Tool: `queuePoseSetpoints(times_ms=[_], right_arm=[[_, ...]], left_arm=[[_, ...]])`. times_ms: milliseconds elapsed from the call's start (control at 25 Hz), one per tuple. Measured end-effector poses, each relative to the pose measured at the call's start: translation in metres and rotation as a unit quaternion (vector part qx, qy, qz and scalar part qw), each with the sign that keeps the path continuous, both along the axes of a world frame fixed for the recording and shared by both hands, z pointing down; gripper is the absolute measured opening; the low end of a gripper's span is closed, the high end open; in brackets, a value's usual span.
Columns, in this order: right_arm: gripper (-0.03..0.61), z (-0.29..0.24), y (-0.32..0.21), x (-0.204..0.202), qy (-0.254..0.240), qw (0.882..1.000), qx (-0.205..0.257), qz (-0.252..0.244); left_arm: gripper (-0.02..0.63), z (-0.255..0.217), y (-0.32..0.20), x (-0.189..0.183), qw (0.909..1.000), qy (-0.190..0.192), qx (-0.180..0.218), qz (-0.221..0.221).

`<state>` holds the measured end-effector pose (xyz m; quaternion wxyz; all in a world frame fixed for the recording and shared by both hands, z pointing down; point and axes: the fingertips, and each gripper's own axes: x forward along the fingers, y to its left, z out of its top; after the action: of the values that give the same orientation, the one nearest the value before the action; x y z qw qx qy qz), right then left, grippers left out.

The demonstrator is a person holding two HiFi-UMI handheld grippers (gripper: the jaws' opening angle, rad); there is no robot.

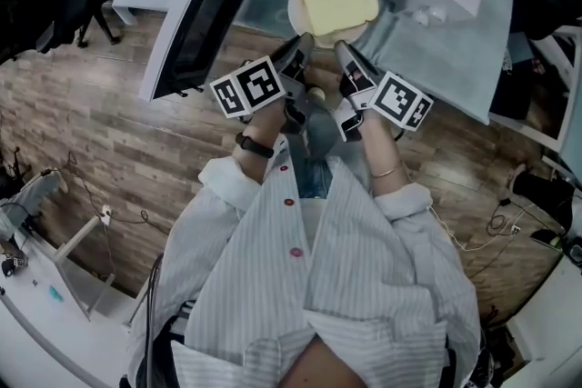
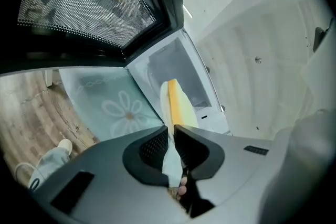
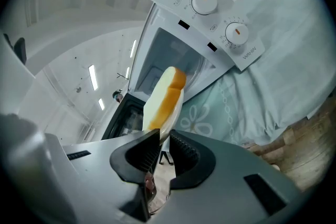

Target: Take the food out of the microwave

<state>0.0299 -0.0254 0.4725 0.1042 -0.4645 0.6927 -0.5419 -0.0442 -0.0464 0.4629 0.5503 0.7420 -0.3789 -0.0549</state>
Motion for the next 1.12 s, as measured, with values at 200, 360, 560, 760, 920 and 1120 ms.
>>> queuePoseSetpoints(times_ms=[200, 360, 560, 760, 920, 1120], right_arm=[[0.077, -0.013, 0.012, 0.001, -0.008, 1.000, 0.009, -0.004], [0.074, -0.026, 0.018, 0.003, -0.009, 1.000, 0.019, -0.009], [0.074, -0.042, 0.017, 0.006, -0.024, 0.999, 0.034, -0.009], [0.074, -0.058, 0.010, 0.007, -0.034, 0.998, 0.048, 0.002], [0.074, -0.069, 0.005, 0.012, -0.036, 0.998, 0.054, 0.021], [0.074, -0.079, 0.000, 0.016, -0.035, 0.997, 0.065, 0.027]], left_arm=[[0.046, -0.011, 0.014, 0.001, 0.9999, 0.011, 0.000, -0.008], [0.046, -0.024, 0.021, 0.003, 0.9998, 0.017, 0.007, -0.013], [0.045, -0.039, 0.021, 0.007, 0.9996, 0.024, 0.010, -0.014], [0.042, -0.053, 0.012, 0.009, 0.9993, 0.036, 0.009, -0.003], [0.041, -0.067, 0.004, 0.015, 0.9989, 0.038, 0.022, 0.017], [0.041, -0.076, -0.002, 0.019, 0.9981, 0.044, 0.032, 0.030]])
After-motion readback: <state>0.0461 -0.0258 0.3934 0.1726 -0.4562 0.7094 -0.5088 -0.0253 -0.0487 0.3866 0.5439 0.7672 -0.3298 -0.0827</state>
